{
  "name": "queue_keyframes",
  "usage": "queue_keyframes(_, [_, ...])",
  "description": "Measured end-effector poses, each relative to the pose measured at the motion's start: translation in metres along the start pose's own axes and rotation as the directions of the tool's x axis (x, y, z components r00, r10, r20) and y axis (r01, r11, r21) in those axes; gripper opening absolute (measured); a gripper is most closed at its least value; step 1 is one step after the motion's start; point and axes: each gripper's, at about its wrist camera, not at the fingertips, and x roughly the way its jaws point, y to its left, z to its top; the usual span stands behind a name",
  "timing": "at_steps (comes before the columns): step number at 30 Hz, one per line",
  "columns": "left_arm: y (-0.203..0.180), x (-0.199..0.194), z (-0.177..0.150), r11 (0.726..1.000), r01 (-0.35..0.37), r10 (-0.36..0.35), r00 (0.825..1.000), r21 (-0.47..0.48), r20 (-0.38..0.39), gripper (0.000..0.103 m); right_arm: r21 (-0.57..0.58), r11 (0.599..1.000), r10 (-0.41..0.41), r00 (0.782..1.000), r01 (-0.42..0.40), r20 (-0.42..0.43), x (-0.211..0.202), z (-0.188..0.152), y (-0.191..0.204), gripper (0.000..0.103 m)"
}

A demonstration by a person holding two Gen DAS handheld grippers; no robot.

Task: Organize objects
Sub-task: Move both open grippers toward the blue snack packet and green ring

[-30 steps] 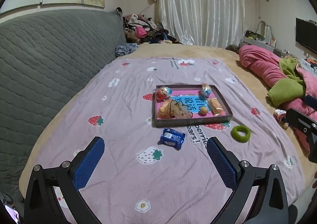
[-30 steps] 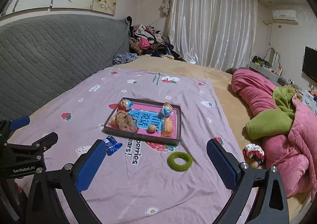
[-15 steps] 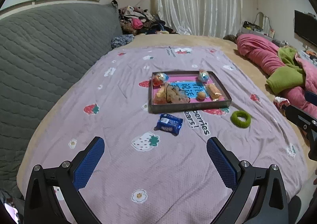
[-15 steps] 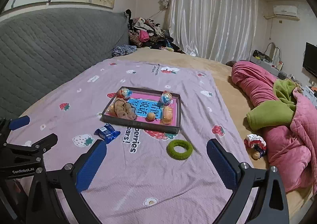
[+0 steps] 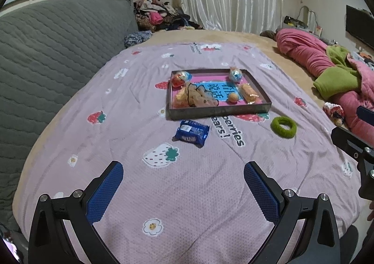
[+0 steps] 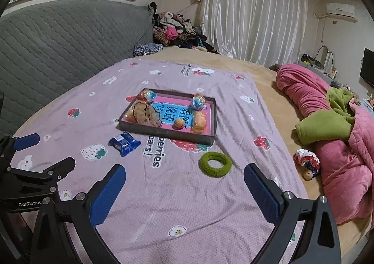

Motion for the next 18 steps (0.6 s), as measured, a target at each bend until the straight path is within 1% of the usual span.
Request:
queue_keyframes(4, [-0.001,0.011,-0.005,1.000,0.006,-0.006,1.000,-0.001,-0.018,0.103,0.005,1.000,-0.001,1.000,0.002,-0.014,0.009,-0.008,-0.003,0.102])
queue_keyframes(10, [-0.006,0.033,-0.008,1.000,0.014,-0.014,0.999,0.006,-0.044,0.103,0.018,1.000,0.000,0.999,0.001,-0.055,0.034,-0.015,-0.010,0.102])
queue_keyframes(18, [-0.008,0.085,0.003,1.000,0.016,-0.015,0.997,0.011,-0.080,0.103,0.049,0.999,0.013,0.994,-0.008,-0.111,0.087,-0.016,-0.022,0.102])
